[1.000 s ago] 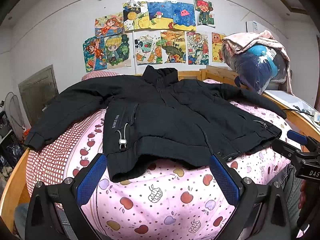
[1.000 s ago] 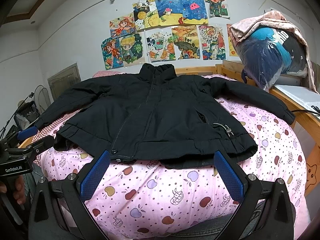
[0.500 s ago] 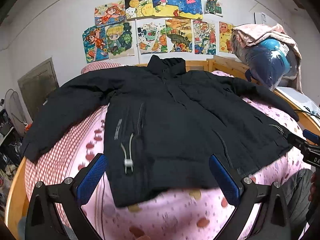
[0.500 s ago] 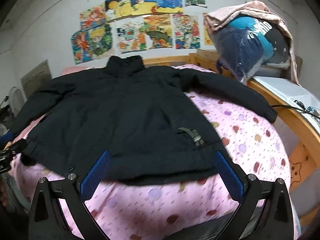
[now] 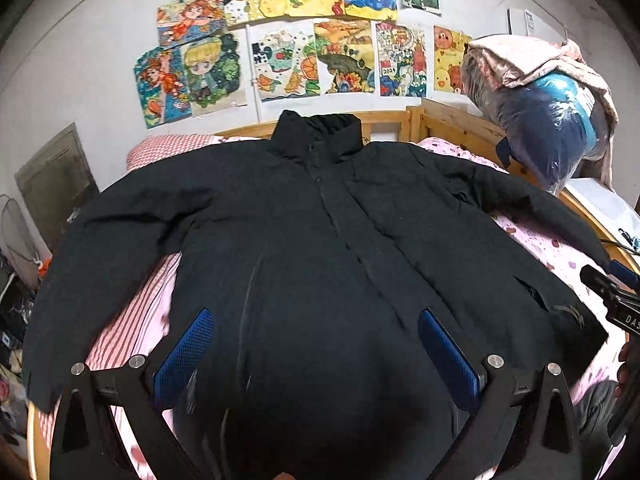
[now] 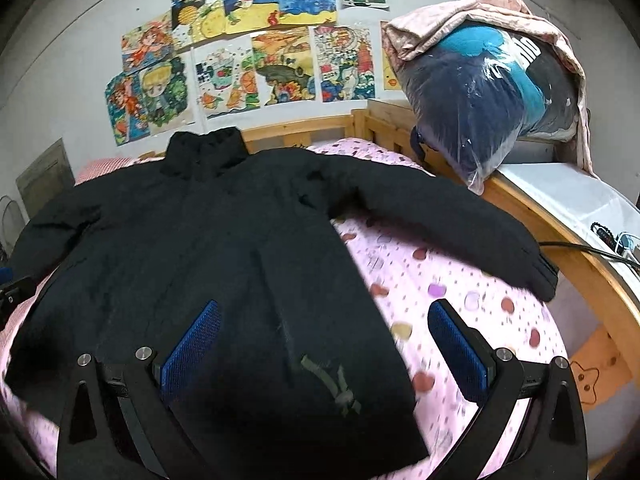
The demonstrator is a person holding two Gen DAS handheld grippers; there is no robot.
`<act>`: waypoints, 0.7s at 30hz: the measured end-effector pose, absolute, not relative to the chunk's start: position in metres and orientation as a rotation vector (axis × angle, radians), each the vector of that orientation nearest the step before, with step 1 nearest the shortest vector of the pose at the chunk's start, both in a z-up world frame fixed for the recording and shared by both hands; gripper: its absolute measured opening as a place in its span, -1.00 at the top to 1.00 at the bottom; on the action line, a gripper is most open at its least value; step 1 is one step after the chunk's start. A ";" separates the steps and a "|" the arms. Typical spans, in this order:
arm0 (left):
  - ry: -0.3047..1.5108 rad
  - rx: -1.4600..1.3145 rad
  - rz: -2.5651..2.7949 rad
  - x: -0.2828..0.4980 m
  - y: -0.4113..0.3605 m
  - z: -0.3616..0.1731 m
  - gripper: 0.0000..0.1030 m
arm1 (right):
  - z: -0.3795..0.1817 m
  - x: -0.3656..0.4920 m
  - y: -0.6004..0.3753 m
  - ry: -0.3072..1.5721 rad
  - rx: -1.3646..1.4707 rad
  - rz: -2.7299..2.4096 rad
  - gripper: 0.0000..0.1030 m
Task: Fold large clothes
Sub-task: 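Lower both grippers toward the jacket's sleeves and hem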
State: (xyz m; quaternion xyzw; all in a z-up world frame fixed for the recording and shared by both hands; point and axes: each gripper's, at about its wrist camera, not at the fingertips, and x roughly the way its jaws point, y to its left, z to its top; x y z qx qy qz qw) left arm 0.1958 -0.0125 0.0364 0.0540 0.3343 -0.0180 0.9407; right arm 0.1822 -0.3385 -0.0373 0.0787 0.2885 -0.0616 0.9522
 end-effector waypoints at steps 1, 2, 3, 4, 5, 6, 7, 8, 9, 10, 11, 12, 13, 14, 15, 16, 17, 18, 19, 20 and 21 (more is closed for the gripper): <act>0.687 0.116 -0.039 0.206 -0.017 0.038 -1.00 | -0.037 0.188 -0.343 0.587 0.166 -0.129 -0.98; 0.689 0.120 -0.040 0.213 -0.020 0.039 -1.00 | -0.038 0.194 -0.347 0.587 0.172 -0.136 -0.98; 0.690 0.126 -0.042 0.221 -0.025 0.040 -1.00 | -0.038 0.200 -0.352 0.585 0.180 -0.143 -0.98; 0.692 0.132 -0.044 0.230 -0.029 0.041 -1.00 | -0.039 0.206 -0.358 0.578 0.192 -0.151 -0.98; 0.695 0.140 -0.045 0.239 -0.034 0.041 -1.00 | -0.041 0.211 -0.365 0.573 0.205 -0.162 -0.98; 0.698 0.147 -0.049 0.247 -0.039 0.041 -1.00 | -0.042 0.214 -0.370 0.572 0.214 -0.170 -0.98; 0.701 0.152 -0.051 0.254 -0.042 0.041 -1.00 | -0.044 0.219 -0.377 0.574 0.228 -0.183 -0.98; 0.702 0.159 -0.053 0.260 -0.046 0.041 -1.00 | -0.046 0.224 -0.385 0.577 0.239 -0.195 -0.98; 0.703 0.166 -0.055 0.266 -0.049 0.041 -1.00 | -0.047 0.227 -0.390 0.575 0.249 -0.203 -0.98; 0.702 0.174 -0.058 0.272 -0.054 0.040 -1.00 | -0.048 0.229 -0.395 0.573 0.256 -0.207 -0.98; 0.701 0.183 -0.059 0.278 -0.058 0.040 -1.00 | -0.050 0.232 -0.402 0.571 0.268 -0.211 -0.98; 0.700 0.192 -0.060 0.283 -0.061 0.039 -1.00 | -0.052 0.235 -0.409 0.576 0.285 -0.218 -0.98; 0.702 0.199 -0.062 0.288 -0.065 0.038 -1.00 | -0.055 0.237 -0.414 0.582 0.303 -0.217 -0.98; 0.702 0.204 -0.064 0.292 -0.067 0.038 -1.00 | -0.057 0.239 -0.420 0.589 0.326 -0.207 -0.98; 0.704 0.211 -0.067 0.297 -0.071 0.036 -1.00 | -0.060 0.242 -0.426 0.599 0.357 -0.189 -0.98; 0.705 0.218 -0.071 0.301 -0.075 0.035 -1.00 | -0.063 0.243 -0.429 0.606 0.380 -0.177 -0.98; 0.706 0.224 -0.074 0.304 -0.077 0.034 -1.00 | -0.067 0.246 -0.434 0.616 0.403 -0.168 -0.98; 0.707 0.233 -0.077 0.307 -0.080 0.033 -1.00 | -0.070 0.249 -0.438 0.626 0.415 -0.168 -0.98; 0.708 0.245 -0.077 0.311 -0.084 0.032 -1.00 | -0.073 0.251 -0.441 0.639 0.426 -0.169 -0.98; 0.709 0.257 -0.079 0.315 -0.087 0.031 -1.00 | -0.076 0.255 -0.445 0.649 0.438 -0.171 -0.98; 0.709 0.263 -0.081 0.317 -0.090 0.030 -1.00 | -0.079 0.257 -0.449 0.653 0.446 -0.175 -0.98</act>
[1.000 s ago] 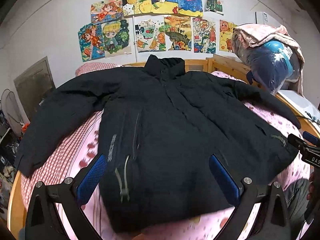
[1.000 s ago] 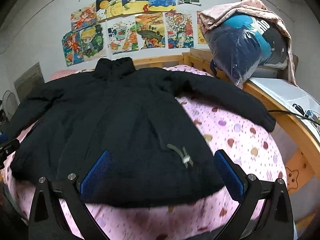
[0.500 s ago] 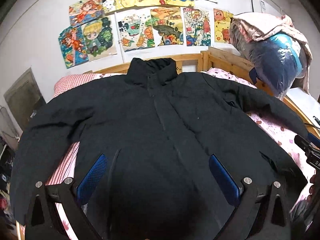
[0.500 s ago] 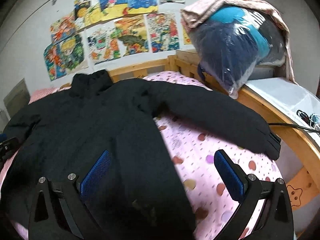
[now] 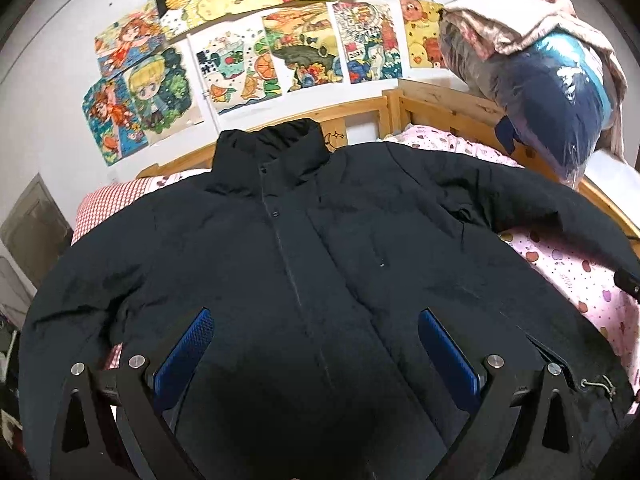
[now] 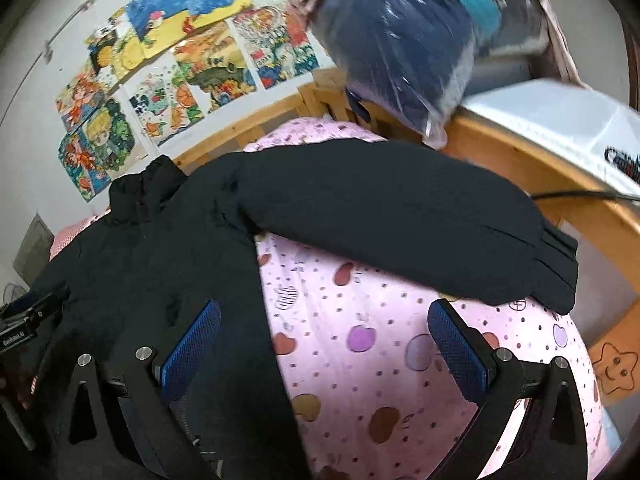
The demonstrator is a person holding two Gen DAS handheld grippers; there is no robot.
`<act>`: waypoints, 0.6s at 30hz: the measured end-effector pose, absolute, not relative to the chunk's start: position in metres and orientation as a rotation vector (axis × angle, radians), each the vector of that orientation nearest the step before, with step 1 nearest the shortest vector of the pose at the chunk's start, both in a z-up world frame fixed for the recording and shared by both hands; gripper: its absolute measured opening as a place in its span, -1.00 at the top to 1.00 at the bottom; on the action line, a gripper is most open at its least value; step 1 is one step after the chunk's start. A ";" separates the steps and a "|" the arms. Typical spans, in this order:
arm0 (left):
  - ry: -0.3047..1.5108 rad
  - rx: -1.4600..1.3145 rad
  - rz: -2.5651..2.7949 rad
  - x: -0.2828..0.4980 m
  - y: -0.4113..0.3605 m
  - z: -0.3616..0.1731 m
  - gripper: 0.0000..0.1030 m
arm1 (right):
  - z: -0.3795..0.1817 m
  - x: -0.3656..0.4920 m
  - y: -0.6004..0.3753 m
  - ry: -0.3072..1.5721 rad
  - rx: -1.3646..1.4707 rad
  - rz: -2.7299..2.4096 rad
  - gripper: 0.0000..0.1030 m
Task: Fold large clothes
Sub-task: 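Lower both grippers toward the jacket's sleeves and hem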
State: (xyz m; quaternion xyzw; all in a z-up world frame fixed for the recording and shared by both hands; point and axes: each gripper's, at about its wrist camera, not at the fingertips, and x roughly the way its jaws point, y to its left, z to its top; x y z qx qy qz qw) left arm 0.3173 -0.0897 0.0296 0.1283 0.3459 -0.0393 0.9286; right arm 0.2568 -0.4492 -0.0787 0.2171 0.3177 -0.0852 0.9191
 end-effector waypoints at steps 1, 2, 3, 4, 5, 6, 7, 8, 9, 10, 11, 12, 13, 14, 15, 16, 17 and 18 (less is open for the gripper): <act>0.709 0.269 -0.082 0.321 -0.093 0.028 -1.00 | -0.081 0.259 -0.453 0.657 0.452 -0.179 -0.98; 0.710 0.275 -0.082 0.324 -0.095 0.027 -1.00 | -0.084 0.263 -0.457 0.663 0.458 -0.186 -0.98; 0.712 0.278 -0.082 0.327 -0.098 0.026 -1.00 | -0.087 0.264 -0.459 0.667 0.460 -0.193 -0.98; 0.717 0.280 -0.084 0.332 -0.101 0.024 -1.00 | -0.090 0.267 -0.462 0.674 0.467 -0.201 -0.98; 0.720 0.281 -0.087 0.335 -0.103 0.023 -1.00 | -0.094 0.270 -0.465 0.679 0.480 -0.202 -0.98; 0.724 0.281 -0.093 0.340 -0.105 0.021 -1.00 | -0.097 0.271 -0.468 0.680 0.496 -0.195 -0.98; 0.728 0.280 -0.099 0.346 -0.108 0.018 -1.00 | -0.100 0.274 -0.471 0.680 0.510 -0.191 -0.98; 0.730 0.278 -0.103 0.351 -0.110 0.016 -1.00 | -0.104 0.278 -0.474 0.679 0.525 -0.193 -0.98; 0.734 0.273 -0.111 0.359 -0.113 0.013 -1.00 | -0.106 0.280 -0.476 0.676 0.539 -0.199 -0.98; 0.738 0.262 -0.127 0.370 -0.117 0.010 -1.00 | -0.109 0.283 -0.478 0.671 0.554 -0.205 -0.98; 0.740 0.250 -0.141 0.377 -0.120 0.007 -1.00 | -0.111 0.286 -0.480 0.661 0.576 -0.209 -0.98; 0.742 0.233 -0.157 0.387 -0.124 0.004 -1.00 | -0.112 0.288 -0.482 0.650 0.594 -0.213 -0.98; 0.749 0.206 -0.184 0.403 -0.128 -0.001 -1.00 | -0.114 0.291 -0.484 0.638 0.613 -0.218 -0.98; 0.755 0.188 -0.201 0.412 -0.132 -0.004 -1.00 | -0.115 0.294 -0.486 0.623 0.633 -0.223 -0.98; 0.766 0.161 -0.216 0.429 -0.137 -0.010 -1.00 | -0.116 0.296 -0.489 0.611 0.652 -0.227 -0.98; 0.772 0.144 -0.216 0.441 -0.141 -0.014 -1.00 | -0.118 0.299 -0.492 0.593 0.678 -0.232 -0.98; 0.785 0.120 -0.223 0.457 -0.146 -0.019 -1.00 | -0.119 0.301 -0.495 0.578 0.699 -0.236 -0.98; 0.792 0.103 -0.231 0.467 -0.151 -0.023 -1.00 | -0.122 0.302 -0.500 0.551 0.737 -0.247 -0.98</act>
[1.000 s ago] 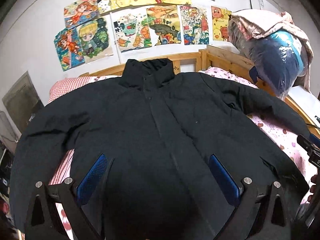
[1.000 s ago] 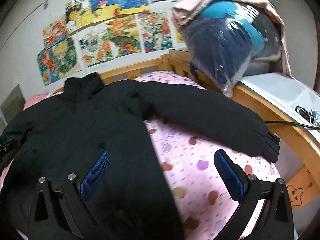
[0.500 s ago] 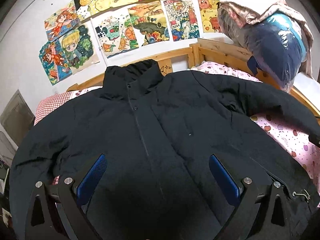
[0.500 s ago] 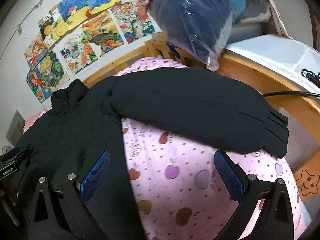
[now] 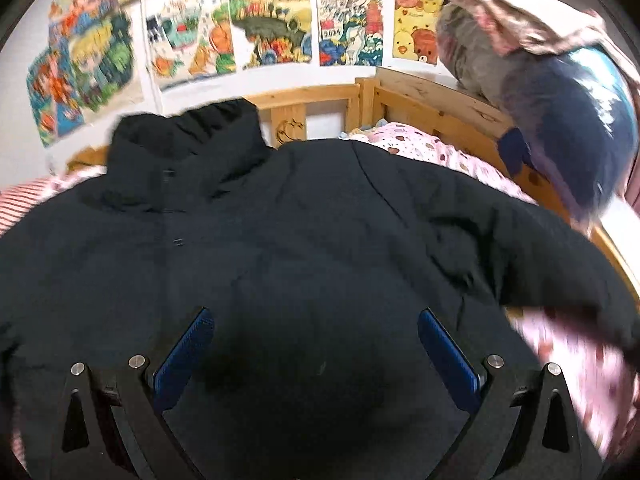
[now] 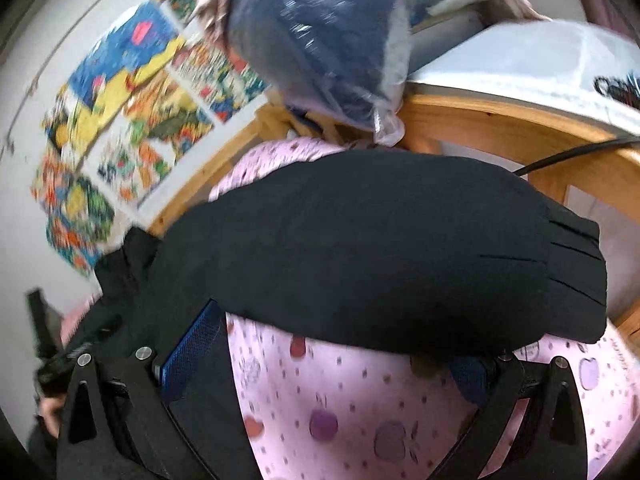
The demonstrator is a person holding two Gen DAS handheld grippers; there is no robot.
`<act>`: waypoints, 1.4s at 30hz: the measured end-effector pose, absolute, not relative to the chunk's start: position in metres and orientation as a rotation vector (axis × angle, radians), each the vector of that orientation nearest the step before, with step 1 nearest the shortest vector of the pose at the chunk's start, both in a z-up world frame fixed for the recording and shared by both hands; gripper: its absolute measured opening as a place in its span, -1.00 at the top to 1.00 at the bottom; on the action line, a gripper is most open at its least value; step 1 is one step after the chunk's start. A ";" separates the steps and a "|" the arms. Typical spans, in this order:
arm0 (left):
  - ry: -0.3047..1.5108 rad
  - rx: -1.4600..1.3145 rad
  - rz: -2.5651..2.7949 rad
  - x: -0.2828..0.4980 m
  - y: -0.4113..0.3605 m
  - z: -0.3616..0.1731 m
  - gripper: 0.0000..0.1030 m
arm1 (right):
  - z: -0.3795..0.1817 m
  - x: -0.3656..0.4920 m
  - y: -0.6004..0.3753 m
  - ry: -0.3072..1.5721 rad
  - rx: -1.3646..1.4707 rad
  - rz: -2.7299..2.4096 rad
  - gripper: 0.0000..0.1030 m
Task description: Fold large clothes
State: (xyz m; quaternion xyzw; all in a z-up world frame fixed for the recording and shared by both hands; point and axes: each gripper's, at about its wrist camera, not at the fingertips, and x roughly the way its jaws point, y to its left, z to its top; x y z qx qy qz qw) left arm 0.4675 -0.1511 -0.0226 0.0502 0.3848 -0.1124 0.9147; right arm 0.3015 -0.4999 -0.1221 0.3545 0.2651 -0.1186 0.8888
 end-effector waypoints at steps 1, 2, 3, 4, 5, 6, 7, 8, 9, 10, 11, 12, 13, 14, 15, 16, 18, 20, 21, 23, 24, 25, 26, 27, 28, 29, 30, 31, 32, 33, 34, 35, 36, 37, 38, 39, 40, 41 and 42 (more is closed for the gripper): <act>0.794 0.078 -0.247 0.483 -0.157 -0.028 -1.00 | -0.125 0.301 -0.503 0.524 0.771 -0.257 -0.98; 0.787 0.065 -0.253 0.491 -0.162 -0.031 -1.00 | -0.128 0.300 -0.508 0.488 0.822 -0.274 -0.98; 0.776 0.054 -0.260 0.500 -0.166 -0.034 -1.00 | -0.132 0.299 -0.512 0.460 0.864 -0.290 -0.98; 0.774 0.045 -0.264 0.509 -0.173 -0.039 -1.00 | -0.135 0.297 -0.515 0.436 0.898 -0.308 -0.93; 0.783 0.035 -0.269 0.518 -0.178 -0.044 -1.00 | -0.138 0.295 -0.518 0.399 0.941 -0.338 -0.88; 0.801 0.028 -0.278 0.526 -0.185 -0.052 -1.00 | -0.142 0.293 -0.519 0.370 0.971 -0.361 -0.79; 0.817 0.032 -0.279 0.530 -0.190 -0.058 -1.00 | -0.145 0.291 -0.521 0.343 1.003 -0.377 -0.68; 0.843 0.048 -0.276 0.536 -0.196 -0.069 -1.00 | -0.150 0.288 -0.525 0.310 1.045 -0.398 -0.62; 0.871 0.066 -0.275 0.539 -0.201 -0.080 -1.00 | -0.153 0.284 -0.527 0.292 1.071 -0.413 -0.47; 0.896 0.079 -0.276 0.541 -0.203 -0.089 -1.00 | -0.157 0.282 -0.530 0.277 1.100 -0.439 -0.25; 0.922 0.096 -0.269 0.543 -0.206 -0.101 -1.00 | -0.160 0.282 -0.534 0.276 1.115 -0.471 -0.13; 0.929 0.109 -0.264 0.543 -0.207 -0.110 -1.00 | -0.161 0.282 -0.536 0.281 1.119 -0.493 0.14; 0.925 0.109 -0.268 0.542 -0.206 -0.114 -1.00 | -0.163 0.283 -0.539 0.285 1.125 -0.513 0.30; 0.921 0.105 -0.271 0.541 -0.206 -0.116 -1.00 | -0.165 0.284 -0.543 0.280 1.131 -0.515 0.37; 0.920 0.098 -0.274 0.540 -0.205 -0.117 -1.00 | -0.165 0.282 -0.543 0.277 1.122 -0.518 0.52; 0.920 0.091 -0.279 0.539 -0.205 -0.117 -1.00 | -0.162 0.285 -0.542 0.277 1.104 -0.520 0.64; 0.924 0.080 -0.284 0.536 -0.203 -0.113 -1.00 | -0.148 0.293 -0.539 0.278 1.030 -0.528 0.77; 0.946 0.079 -0.286 0.533 -0.198 -0.108 -1.00 | -0.125 0.305 -0.536 0.272 0.929 -0.530 0.82; 0.956 0.072 -0.291 0.533 -0.195 -0.102 -1.00 | -0.111 0.304 -0.533 0.260 0.878 -0.523 0.83; 0.956 0.053 -0.295 0.524 -0.180 -0.085 -1.00 | -0.079 0.315 -0.527 0.233 0.761 -0.498 0.84; 0.953 0.049 -0.290 0.521 -0.173 -0.079 -1.00 | -0.064 0.317 -0.526 0.221 0.725 -0.482 0.84; 0.951 0.043 -0.285 0.517 -0.165 -0.071 -1.00 | -0.046 0.325 -0.522 0.209 0.674 -0.454 0.84; 0.954 0.036 -0.282 0.513 -0.155 -0.065 -1.00 | -0.026 0.336 -0.516 0.201 0.614 -0.421 0.84; 0.957 0.024 -0.279 0.508 -0.144 -0.057 -1.00 | -0.013 0.342 -0.510 0.196 0.574 -0.401 0.84; 0.957 0.013 -0.279 0.506 -0.134 -0.052 -1.00 | 0.004 0.352 -0.500 0.193 0.516 -0.370 0.84; 0.957 0.003 -0.277 0.501 -0.123 -0.047 -1.00 | 0.020 0.361 -0.488 0.190 0.464 -0.333 0.84; 0.955 -0.006 -0.272 0.495 -0.111 -0.041 -1.00 | 0.030 0.366 -0.477 0.189 0.425 -0.295 0.84; 0.954 -0.011 -0.267 0.492 -0.103 -0.038 -1.00 | 0.038 0.372 -0.465 0.201 0.389 -0.262 0.84; 0.954 -0.021 -0.260 0.486 -0.091 -0.034 -1.00 | 0.047 0.381 -0.451 0.222 0.345 -0.227 0.84; 0.955 -0.032 -0.255 0.486 -0.082 -0.031 -0.99 | 0.053 0.388 -0.434 0.243 0.302 -0.190 0.84; 0.953 -0.052 -0.247 0.479 -0.067 -0.028 -0.99 | 0.057 0.394 -0.415 0.263 0.262 -0.151 0.84; 0.951 -0.064 -0.244 0.476 -0.055 -0.026 -0.99 | 0.058 0.401 -0.398 0.286 0.226 -0.117 0.84; 0.948 -0.075 -0.238 0.471 -0.044 -0.024 -0.99 | 0.058 0.407 -0.379 0.313 0.186 -0.084 0.84; 0.945 -0.082 -0.232 0.468 -0.034 -0.024 -0.99 | 0.057 0.413 -0.359 0.340 0.146 -0.050 0.84; 0.940 -0.098 -0.227 0.463 -0.022 -0.023 -0.99 | 0.054 0.415 -0.343 0.362 0.118 -0.021 0.84; 0.934 -0.121 -0.228 0.458 -0.011 -0.023 -0.99 | 0.049 0.421 -0.322 0.400 0.083 0.024 0.84; 0.928 -0.146 -0.233 0.456 -0.003 -0.023 -0.99 | 0.041 0.419 -0.308 0.422 0.064 0.050 0.84; 0.917 -0.190 -0.247 0.452 0.010 -0.024 -0.99 | 0.037 0.423 -0.290 0.455 0.042 0.082 0.84; 0.905 -0.239 -0.265 0.449 0.023 -0.025 -0.99 | 0.027 0.422 -0.277 0.485 0.021 0.106 0.84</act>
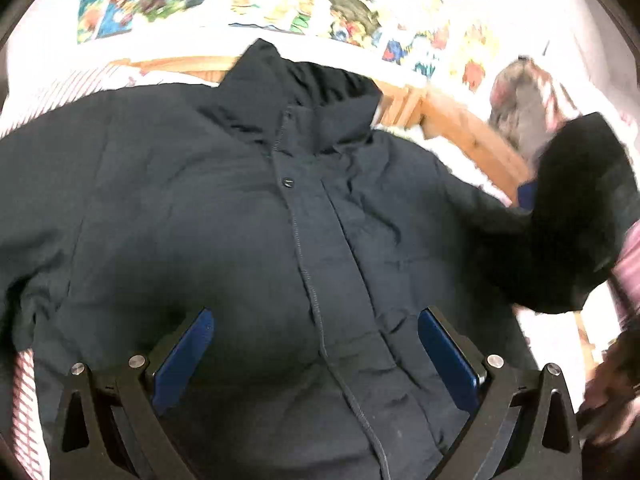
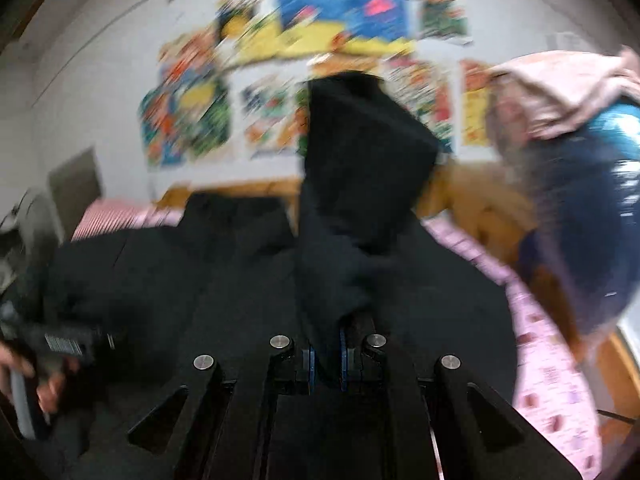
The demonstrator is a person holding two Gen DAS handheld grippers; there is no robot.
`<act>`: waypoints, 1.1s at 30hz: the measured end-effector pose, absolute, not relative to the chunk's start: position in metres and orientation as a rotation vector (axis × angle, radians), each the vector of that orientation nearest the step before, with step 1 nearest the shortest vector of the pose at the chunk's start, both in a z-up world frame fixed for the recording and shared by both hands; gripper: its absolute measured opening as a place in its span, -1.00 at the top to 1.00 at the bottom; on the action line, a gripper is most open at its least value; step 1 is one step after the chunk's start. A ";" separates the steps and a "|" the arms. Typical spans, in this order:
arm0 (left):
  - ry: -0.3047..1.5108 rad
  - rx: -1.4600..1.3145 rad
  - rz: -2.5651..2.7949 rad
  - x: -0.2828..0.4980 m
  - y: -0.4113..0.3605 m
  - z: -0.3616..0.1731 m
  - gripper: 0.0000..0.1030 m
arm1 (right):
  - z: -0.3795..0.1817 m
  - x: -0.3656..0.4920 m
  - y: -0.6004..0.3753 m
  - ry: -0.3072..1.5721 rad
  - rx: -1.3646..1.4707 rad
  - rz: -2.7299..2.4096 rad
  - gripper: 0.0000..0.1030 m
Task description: Fold large clothes
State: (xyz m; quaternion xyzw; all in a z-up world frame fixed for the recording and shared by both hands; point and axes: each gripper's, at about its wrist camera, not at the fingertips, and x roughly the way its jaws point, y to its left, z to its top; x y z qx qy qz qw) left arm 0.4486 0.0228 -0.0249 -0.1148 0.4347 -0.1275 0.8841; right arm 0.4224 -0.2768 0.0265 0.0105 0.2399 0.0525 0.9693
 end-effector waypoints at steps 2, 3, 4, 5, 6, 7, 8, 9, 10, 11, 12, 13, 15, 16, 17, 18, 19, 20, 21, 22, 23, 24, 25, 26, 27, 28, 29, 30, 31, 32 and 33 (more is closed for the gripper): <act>0.882 -0.334 -0.309 0.447 0.038 -0.029 -0.99 | 0.011 0.424 -0.251 0.541 -0.028 0.146 0.84; 0.871 -0.394 -0.338 0.447 0.046 -0.032 -0.99 | 0.001 0.427 -0.238 0.572 -0.055 0.163 0.84; 0.865 -0.431 -0.359 0.448 0.050 -0.035 -0.99 | -0.006 0.428 -0.227 0.600 -0.077 0.178 0.84; 0.858 -0.472 -0.392 0.451 0.052 -0.038 -0.98 | -0.016 0.426 -0.221 0.627 -0.092 0.192 0.84; 0.856 -0.496 -0.417 0.453 0.050 -0.040 -0.98 | -0.026 0.427 -0.212 0.656 -0.108 0.205 0.84; 0.854 -0.525 -0.456 0.456 0.048 -0.044 -0.98 | -0.035 0.426 -0.205 0.681 -0.123 0.214 0.84; 0.857 -0.547 -0.490 0.458 0.043 -0.048 -0.98 | -0.042 0.425 -0.200 0.699 -0.134 0.221 0.84; 0.861 -0.563 -0.516 0.461 0.038 -0.052 -0.98 | -0.047 0.424 -0.196 0.713 -0.141 0.229 0.84; 0.870 -0.578 -0.546 0.466 0.031 -0.057 -0.98 | -0.052 0.423 -0.192 0.722 -0.143 0.237 0.84; 0.879 -0.590 -0.569 0.471 0.025 -0.062 -0.98 | -0.054 0.421 -0.191 0.727 -0.141 0.243 0.84; 0.890 -0.605 -0.590 0.476 0.019 -0.067 -0.98 | -0.055 0.418 -0.188 0.729 -0.136 0.249 0.83; 0.898 -0.622 -0.604 0.478 0.015 -0.070 -0.98 | -0.057 0.416 -0.188 0.730 -0.132 0.250 0.83; 0.919 -0.686 -0.632 0.488 0.006 -0.081 -0.98 | -0.062 0.410 -0.186 0.735 -0.124 0.254 0.83; 0.925 -0.714 -0.638 0.490 0.004 -0.085 -0.98 | -0.064 0.412 -0.185 0.741 -0.121 0.256 0.81; 0.930 -0.750 -0.647 0.493 0.003 -0.089 -0.98 | -0.068 0.413 -0.188 0.753 -0.116 0.256 0.81; 0.932 -0.788 -0.659 0.497 0.002 -0.094 -0.98 | -0.073 0.411 -0.187 0.765 -0.114 0.258 0.79; 0.931 -0.809 -0.664 0.498 0.003 -0.096 -0.98 | -0.077 0.408 -0.187 0.776 -0.113 0.264 0.77; 0.929 -0.828 -0.663 0.499 0.003 -0.099 -0.98 | -0.080 0.405 -0.186 0.782 -0.113 0.269 0.76; 0.933 -0.831 -0.658 0.500 0.003 -0.101 -0.98 | -0.082 0.401 -0.186 0.783 -0.114 0.274 0.74; 0.938 -0.829 -0.657 0.499 0.003 -0.104 -0.98 | -0.083 0.399 -0.186 0.782 -0.113 0.278 0.70; 0.942 -0.827 -0.656 0.498 0.003 -0.107 -0.98 | -0.083 0.397 -0.185 0.780 -0.110 0.287 0.67; 0.953 -0.820 -0.649 0.499 0.000 -0.111 -0.97 | -0.083 0.396 -0.185 0.779 -0.104 0.300 0.51; 0.963 -0.814 -0.643 0.499 -0.002 -0.114 -0.97 | -0.083 0.396 -0.184 0.779 -0.098 0.316 0.27; 0.968 -0.813 -0.639 0.501 -0.001 -0.116 -0.92 | -0.083 0.392 -0.182 0.776 -0.094 0.333 0.12; 0.970 -0.813 -0.637 0.501 -0.002 -0.118 -0.85 | -0.084 0.389 -0.182 0.775 -0.095 0.348 -0.11; 0.976 -0.813 -0.638 0.502 -0.003 -0.120 -0.79 | -0.085 0.385 -0.179 0.774 -0.100 0.353 -0.14; 0.987 -0.810 -0.630 0.504 -0.004 -0.122 -0.63 | -0.085 0.379 -0.176 0.772 -0.113 0.354 -0.14; 0.994 -0.806 -0.622 0.504 -0.002 -0.123 -0.43 | -0.086 0.376 -0.175 0.775 -0.123 0.356 -0.15; 1.005 -0.796 -0.613 0.506 -0.004 -0.124 -0.34 | -0.087 0.372 -0.173 0.775 -0.130 0.354 -0.14; 1.009 -0.788 -0.614 0.507 -0.006 -0.124 -0.12 | -0.086 0.376 -0.175 0.775 -0.133 0.354 -0.14; 1.014 -0.775 -0.615 0.507 -0.009 -0.124 0.17 | -0.085 0.372 -0.175 0.774 -0.134 0.352 -0.14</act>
